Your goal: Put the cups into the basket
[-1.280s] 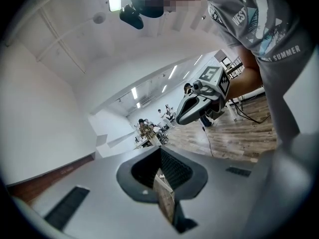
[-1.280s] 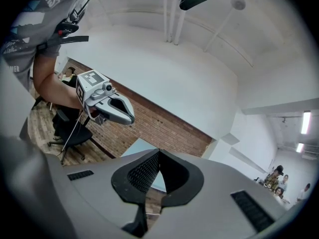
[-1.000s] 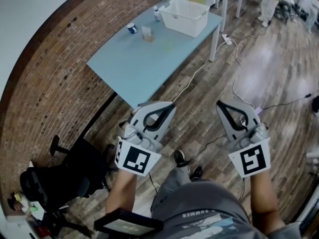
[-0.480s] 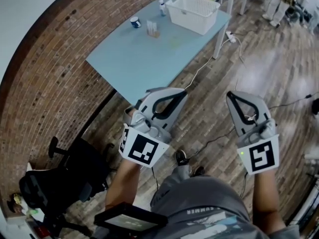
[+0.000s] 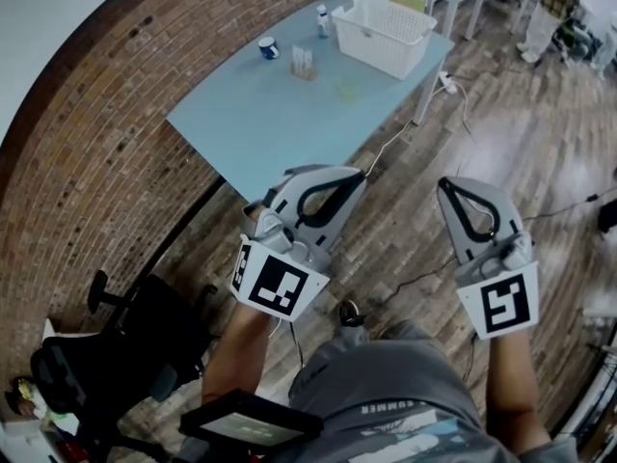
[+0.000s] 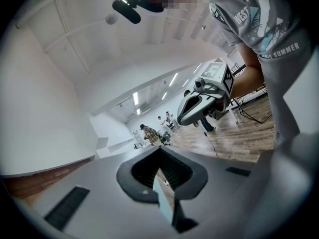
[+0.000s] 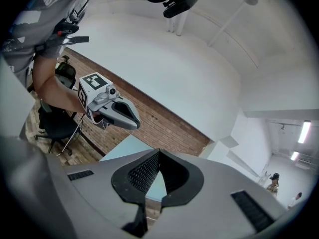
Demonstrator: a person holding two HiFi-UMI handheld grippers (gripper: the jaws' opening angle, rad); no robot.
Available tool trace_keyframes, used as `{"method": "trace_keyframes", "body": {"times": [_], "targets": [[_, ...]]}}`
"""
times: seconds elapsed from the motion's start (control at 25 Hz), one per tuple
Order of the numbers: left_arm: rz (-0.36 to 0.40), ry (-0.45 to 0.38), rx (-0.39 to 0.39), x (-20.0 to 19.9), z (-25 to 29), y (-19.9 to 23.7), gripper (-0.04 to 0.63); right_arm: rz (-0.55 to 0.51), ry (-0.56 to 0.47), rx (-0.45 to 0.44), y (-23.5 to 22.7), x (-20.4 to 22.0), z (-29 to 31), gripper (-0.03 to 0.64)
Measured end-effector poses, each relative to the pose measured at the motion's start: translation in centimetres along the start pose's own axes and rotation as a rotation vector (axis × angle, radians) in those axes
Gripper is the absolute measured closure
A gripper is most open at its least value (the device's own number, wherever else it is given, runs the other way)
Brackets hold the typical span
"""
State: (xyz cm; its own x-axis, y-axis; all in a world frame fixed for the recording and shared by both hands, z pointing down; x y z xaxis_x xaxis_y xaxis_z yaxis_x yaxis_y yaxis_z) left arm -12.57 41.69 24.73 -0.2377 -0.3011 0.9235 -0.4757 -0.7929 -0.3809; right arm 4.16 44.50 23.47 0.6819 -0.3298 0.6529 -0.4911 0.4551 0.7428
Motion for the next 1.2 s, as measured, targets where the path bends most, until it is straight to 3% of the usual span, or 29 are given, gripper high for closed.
{"method": "trace_keyframes", "body": {"times": [0.32,0.6,0.92,1.2], "targets": [[0.023,0.035,-0.023,0.4,1.4,2.0,0.594,0.002,-0.024,-0.011,-1.5,1.0,2.0,0.604],[0.040,0.080,-0.062,0.7,5.3,4.0,0.594,0.014,-0.023,-0.068,-4.1,4.6,4.4,0.604],[0.034,0.124,-0.115,1.3,11.8,5.2,0.594,0.004,-0.103,-0.117,-8.9,9.1,7.2,0.604],[0.014,0.152,-0.153,2.0,14.5,6.0,0.594,-0.002,-0.135,-0.151,-10.9,11.4,9.1,0.604]]}}
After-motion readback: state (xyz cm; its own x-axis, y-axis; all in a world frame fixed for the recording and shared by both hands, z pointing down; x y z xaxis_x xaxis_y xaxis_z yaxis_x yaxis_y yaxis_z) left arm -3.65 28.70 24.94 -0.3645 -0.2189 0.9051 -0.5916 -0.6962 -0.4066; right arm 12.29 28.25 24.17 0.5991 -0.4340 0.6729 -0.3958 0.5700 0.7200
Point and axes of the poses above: the fingertips, and each gripper's own axes: z forward along the fingers, y to its left, x out of its underside, the point moved 6 cm from there along -z, backward along the fingers, and after that the axes turned 14 degrees about -z, right-handed, at the moved point
